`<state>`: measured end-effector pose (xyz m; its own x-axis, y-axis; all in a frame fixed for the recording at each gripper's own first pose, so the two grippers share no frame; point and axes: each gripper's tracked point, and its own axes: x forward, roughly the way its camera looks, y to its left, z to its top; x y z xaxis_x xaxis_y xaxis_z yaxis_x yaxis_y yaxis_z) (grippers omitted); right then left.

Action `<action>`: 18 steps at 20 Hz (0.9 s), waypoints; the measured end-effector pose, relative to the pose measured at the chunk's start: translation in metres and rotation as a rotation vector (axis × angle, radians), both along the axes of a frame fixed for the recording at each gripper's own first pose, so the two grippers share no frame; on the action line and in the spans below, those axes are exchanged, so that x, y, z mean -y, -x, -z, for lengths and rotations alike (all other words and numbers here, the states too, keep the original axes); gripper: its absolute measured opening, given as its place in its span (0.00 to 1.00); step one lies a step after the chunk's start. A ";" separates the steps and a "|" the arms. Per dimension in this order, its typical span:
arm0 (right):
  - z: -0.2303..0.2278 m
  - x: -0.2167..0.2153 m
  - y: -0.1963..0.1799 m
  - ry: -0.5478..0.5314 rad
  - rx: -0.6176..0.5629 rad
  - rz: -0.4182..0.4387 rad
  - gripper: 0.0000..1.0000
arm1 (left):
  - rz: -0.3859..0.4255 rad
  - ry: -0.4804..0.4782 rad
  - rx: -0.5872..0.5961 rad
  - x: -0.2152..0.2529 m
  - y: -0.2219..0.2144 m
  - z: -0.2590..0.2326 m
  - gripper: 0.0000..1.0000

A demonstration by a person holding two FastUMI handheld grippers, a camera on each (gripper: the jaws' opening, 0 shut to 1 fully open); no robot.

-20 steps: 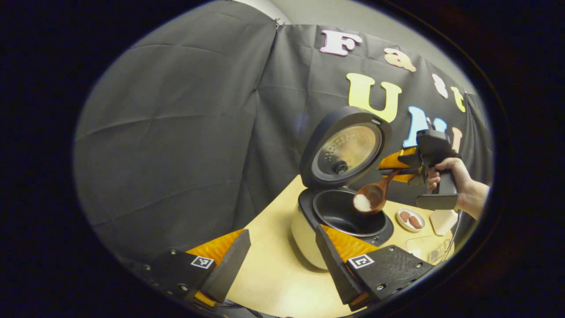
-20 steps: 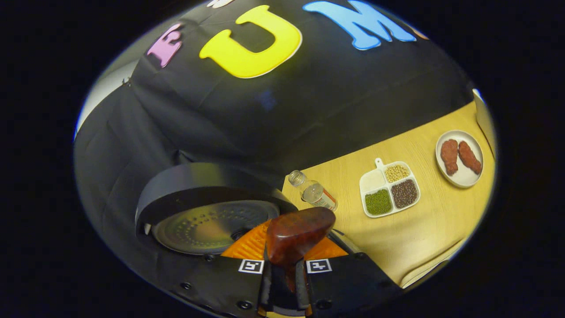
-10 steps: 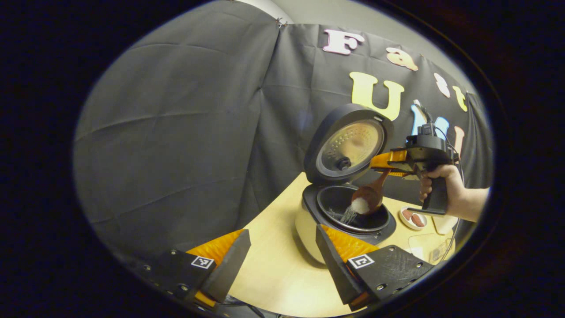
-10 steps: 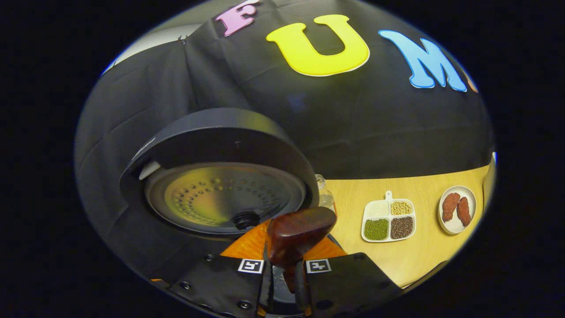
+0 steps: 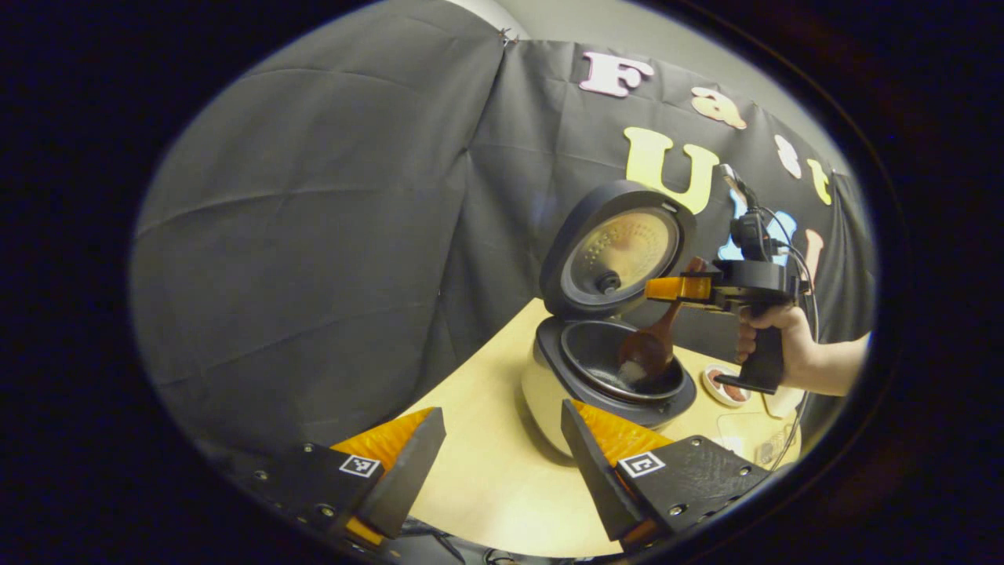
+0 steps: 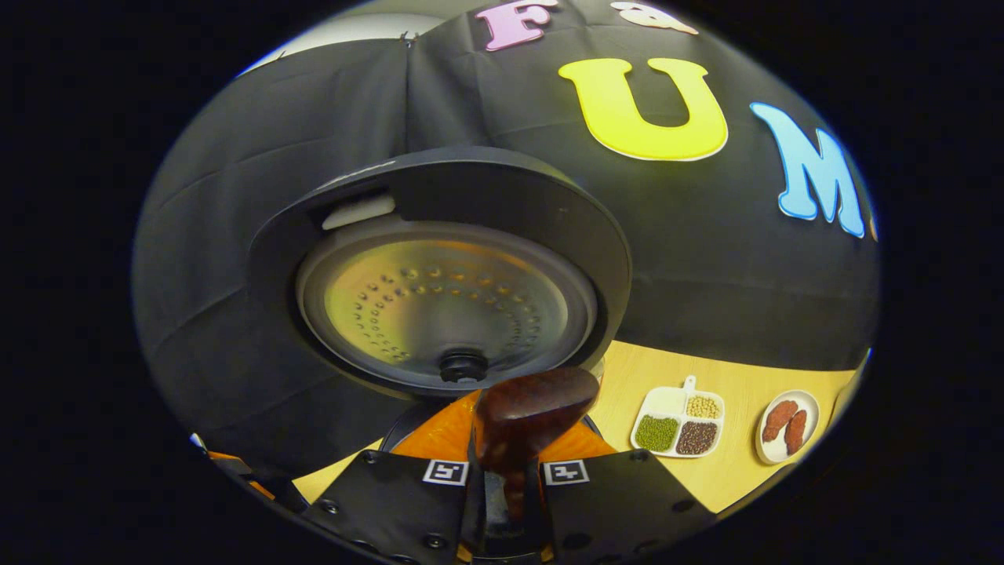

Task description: Close the left gripper, press the button to open the rice cooker; take a wooden spoon from the chopstick holder with the right hand, scoop a spoonful of rice and pour it into the rice cooker, then put the wooden spoon back into the chopstick holder.

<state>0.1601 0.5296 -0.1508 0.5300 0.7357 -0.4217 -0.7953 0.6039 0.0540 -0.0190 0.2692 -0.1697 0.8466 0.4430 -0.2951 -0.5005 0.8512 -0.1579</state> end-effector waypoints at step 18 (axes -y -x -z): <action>0.007 -0.014 0.058 0.230 0.493 -0.347 0.21 | 0.008 -0.004 0.006 0.015 0.020 -0.018 0.92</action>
